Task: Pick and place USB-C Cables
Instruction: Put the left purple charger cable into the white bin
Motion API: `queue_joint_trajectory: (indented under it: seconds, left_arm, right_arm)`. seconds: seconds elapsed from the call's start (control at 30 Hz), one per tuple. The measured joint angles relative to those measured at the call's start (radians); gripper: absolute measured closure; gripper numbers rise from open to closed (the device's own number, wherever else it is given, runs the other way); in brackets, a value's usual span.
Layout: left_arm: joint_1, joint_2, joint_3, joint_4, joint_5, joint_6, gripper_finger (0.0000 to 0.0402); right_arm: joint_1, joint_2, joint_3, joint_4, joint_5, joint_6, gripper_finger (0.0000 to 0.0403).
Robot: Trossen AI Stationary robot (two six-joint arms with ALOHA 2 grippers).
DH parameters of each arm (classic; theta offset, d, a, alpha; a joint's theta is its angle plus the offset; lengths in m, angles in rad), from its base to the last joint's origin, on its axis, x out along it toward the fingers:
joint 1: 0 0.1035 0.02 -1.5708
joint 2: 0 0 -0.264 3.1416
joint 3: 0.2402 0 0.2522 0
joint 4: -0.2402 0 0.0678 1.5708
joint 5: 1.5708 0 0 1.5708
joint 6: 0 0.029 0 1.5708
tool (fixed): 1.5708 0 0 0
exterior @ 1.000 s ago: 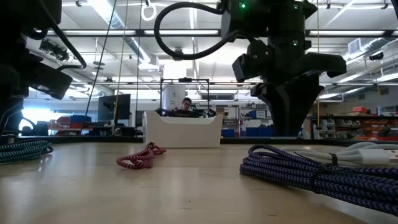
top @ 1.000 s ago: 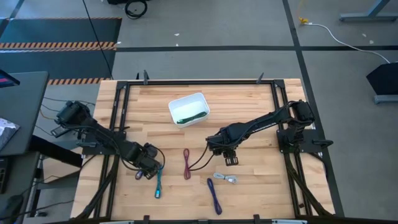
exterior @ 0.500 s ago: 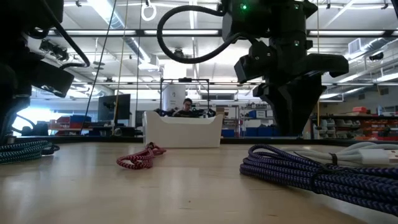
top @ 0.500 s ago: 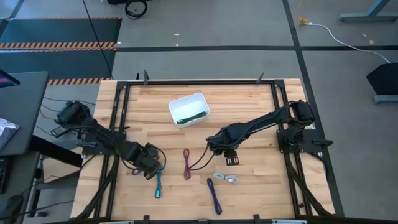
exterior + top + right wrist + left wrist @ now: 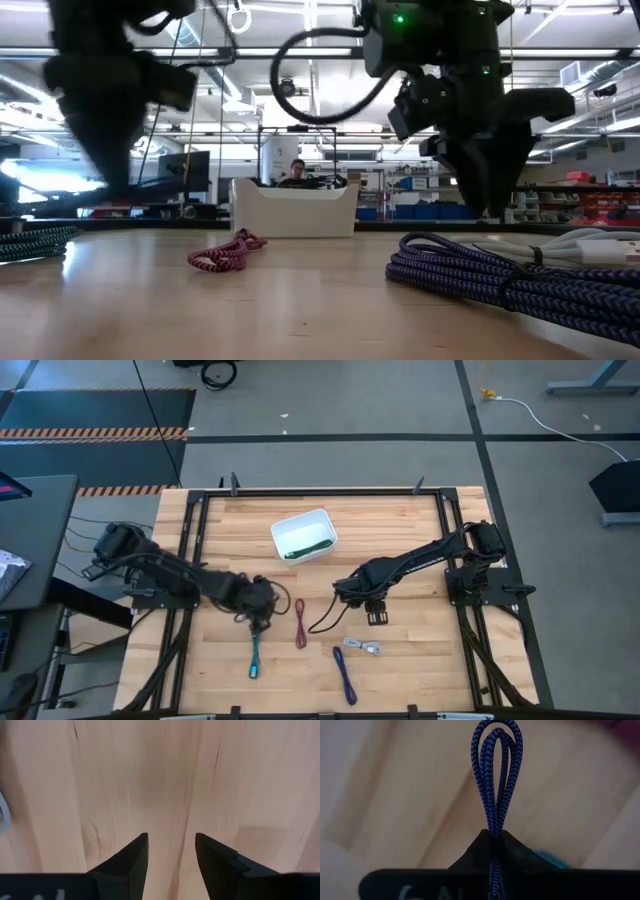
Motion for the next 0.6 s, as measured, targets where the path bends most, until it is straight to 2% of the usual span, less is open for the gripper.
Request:
queue_joint_trajectory:
  seconds: [0.37,0.6]
  left_arm:
    - [0.192,-0.002,0.228,-0.010,-0.268,0.405,0.0377]
    - [0.334,-0.003,0.284,0.171,-0.292,0.683,0.0375]
  right_arm:
    - [0.017,0.000,0.000,-0.067,-0.006,0.056,0.0234]
    - [0.045,-0.001,0.000,-0.067,-0.006,0.066,0.0234]
